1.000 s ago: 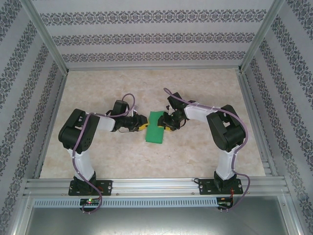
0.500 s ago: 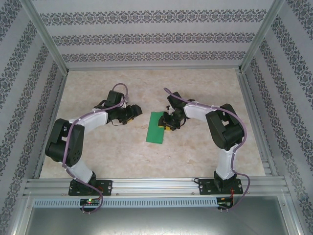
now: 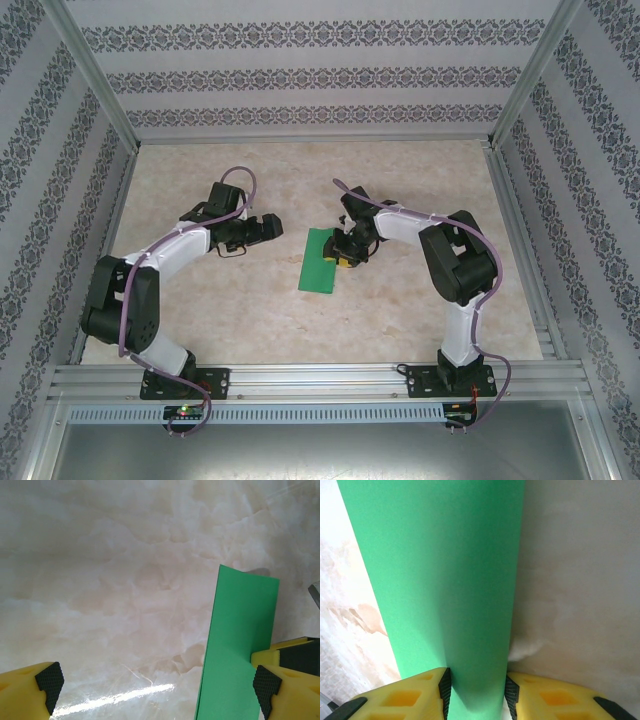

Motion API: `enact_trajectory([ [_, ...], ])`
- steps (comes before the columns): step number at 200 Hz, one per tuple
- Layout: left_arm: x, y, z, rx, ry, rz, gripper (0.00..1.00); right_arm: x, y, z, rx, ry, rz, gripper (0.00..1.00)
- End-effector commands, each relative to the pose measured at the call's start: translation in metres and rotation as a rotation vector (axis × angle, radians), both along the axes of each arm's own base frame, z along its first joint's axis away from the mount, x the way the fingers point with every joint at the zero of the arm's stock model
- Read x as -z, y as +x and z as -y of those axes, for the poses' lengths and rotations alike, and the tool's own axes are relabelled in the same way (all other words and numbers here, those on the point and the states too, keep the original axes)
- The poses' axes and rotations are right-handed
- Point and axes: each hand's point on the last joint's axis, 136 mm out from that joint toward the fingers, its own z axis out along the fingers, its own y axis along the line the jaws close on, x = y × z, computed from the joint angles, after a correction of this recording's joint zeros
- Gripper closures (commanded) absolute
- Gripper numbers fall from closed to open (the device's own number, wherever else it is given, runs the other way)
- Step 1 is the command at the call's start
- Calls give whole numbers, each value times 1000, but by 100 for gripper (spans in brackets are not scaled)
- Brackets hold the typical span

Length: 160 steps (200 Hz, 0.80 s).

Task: Fold a paper plane with a square sheet of paper (pick it up from the middle)
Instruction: First fold in half a square sheet of paper at the center of the table.

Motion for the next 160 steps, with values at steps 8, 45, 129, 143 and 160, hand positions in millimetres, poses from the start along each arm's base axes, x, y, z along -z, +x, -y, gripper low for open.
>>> enact_trajectory([
  [8,1,-1,-6,29,37,0,0,77,-45,63,1,-316,-183,60],
  [45,8,2,-2,22,12,-28,0,82,-44,64,10,-329,-193,59],
  [129,7,-2,56,149,-207,-60,12,90,-46,66,-13,-347,-206,59],
  [143,11,-5,70,182,-211,-74,14,92,-47,67,-17,-353,-209,59],
  [160,16,-7,89,212,-233,-97,20,94,-49,68,-19,-357,-213,59],
])
